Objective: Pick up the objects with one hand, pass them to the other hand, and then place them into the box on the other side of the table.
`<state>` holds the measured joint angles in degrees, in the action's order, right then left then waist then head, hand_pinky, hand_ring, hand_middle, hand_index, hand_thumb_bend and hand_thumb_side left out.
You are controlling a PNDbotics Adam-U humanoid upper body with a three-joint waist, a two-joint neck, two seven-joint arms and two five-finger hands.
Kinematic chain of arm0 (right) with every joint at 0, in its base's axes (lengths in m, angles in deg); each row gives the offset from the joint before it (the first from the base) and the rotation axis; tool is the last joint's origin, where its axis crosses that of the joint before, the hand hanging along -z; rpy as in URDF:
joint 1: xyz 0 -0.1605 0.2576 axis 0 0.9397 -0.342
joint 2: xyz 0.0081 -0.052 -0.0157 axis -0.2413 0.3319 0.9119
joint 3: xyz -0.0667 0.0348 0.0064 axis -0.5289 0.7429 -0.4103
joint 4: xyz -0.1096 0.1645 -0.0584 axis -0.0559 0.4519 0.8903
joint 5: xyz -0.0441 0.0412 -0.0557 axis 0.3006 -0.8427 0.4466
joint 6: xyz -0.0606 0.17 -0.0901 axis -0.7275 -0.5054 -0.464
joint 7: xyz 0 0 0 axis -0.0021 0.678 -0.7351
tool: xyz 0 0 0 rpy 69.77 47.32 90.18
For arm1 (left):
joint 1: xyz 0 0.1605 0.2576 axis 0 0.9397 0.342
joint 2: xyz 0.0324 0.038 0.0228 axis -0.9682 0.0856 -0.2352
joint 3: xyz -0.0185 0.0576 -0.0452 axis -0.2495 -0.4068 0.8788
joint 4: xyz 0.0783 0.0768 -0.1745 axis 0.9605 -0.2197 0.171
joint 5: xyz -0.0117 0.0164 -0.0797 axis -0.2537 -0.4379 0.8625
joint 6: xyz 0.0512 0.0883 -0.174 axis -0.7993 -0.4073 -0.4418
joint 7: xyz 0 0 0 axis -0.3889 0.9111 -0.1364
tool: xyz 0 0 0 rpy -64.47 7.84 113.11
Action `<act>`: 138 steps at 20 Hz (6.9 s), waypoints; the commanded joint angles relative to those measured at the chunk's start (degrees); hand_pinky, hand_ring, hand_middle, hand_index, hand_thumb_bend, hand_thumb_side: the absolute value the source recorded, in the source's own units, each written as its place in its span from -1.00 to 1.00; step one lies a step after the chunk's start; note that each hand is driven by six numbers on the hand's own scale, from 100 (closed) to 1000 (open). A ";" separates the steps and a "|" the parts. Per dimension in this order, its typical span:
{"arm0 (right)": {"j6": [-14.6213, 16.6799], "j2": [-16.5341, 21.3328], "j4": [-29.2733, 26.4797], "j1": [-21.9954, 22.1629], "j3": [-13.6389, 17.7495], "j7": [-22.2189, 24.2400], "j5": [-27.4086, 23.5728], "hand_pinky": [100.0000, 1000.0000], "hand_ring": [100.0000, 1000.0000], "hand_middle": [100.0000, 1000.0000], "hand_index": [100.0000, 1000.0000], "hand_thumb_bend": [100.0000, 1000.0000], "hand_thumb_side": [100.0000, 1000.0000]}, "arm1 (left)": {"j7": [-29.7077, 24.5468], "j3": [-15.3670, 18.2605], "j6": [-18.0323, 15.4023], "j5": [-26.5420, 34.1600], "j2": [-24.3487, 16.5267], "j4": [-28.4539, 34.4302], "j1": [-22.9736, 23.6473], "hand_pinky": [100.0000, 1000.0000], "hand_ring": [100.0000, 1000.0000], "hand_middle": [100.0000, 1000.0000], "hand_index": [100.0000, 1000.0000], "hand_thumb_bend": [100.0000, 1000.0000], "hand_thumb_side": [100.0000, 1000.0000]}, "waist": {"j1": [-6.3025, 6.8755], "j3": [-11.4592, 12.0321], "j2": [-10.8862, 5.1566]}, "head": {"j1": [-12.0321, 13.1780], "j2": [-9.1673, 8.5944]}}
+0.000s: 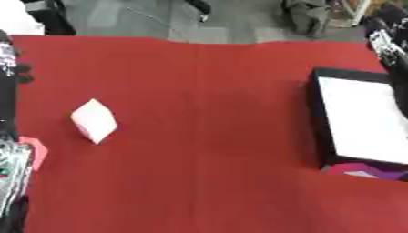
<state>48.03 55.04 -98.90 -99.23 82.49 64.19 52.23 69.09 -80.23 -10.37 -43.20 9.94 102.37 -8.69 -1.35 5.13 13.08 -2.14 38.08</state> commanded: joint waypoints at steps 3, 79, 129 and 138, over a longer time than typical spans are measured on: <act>0.02 1.42 -1.23 -0.71 0.28 -0.10 0.06 1.00 1.00 1.00 1.00 -1.00 0.02 | -0.21 0.01 -0.07 -0.04 -1.08 1.18 -0.70 0.11 0.04 0.12 0.47 -0.76 0.44 | 0.13 -0.05 -0.97 | -0.03 -0.49; -0.46 3.10 -0.27 0.31 0.05 -0.99 0.78 1.00 1.00 1.00 1.00 -1.00 0.01 | -58.75 -0.54 34.64 -41.56 -30.61 -59.42 -18.92 0.85 0.77 0.62 0.82 -0.25 -0.53 | 1.77 -1.56 -0.97 | 10.47 -0.91; 6.18 4.32 -1.23 -15.06 -15.06 25.61 11.06 1.00 1.00 1.00 1.00 -1.00 -0.45 | -44.70 -13.73 21.12 -33.84 -26.95 -1.41 -12.31 0.09 -0.17 -0.40 -0.16 -1.00 -0.60 | 0.82 -0.61 -1.18 | 0.15 -1.78; 13.35 -0.34 -1.20 -20.55 -20.61 34.93 20.68 1.00 1.00 1.00 1.00 -1.00 -1.00 | -39.79 -18.94 13.73 -29.69 -25.04 4.34 -10.33 0.06 -0.19 -0.39 -0.16 -1.00 -0.54 | 0.72 -1.07 -1.24 | -1.92 -1.49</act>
<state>60.67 54.90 -98.96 -118.69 62.22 98.27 71.67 28.63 -99.08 4.28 -73.42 -14.47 105.13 -18.44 -0.81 4.05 13.06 -3.75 36.65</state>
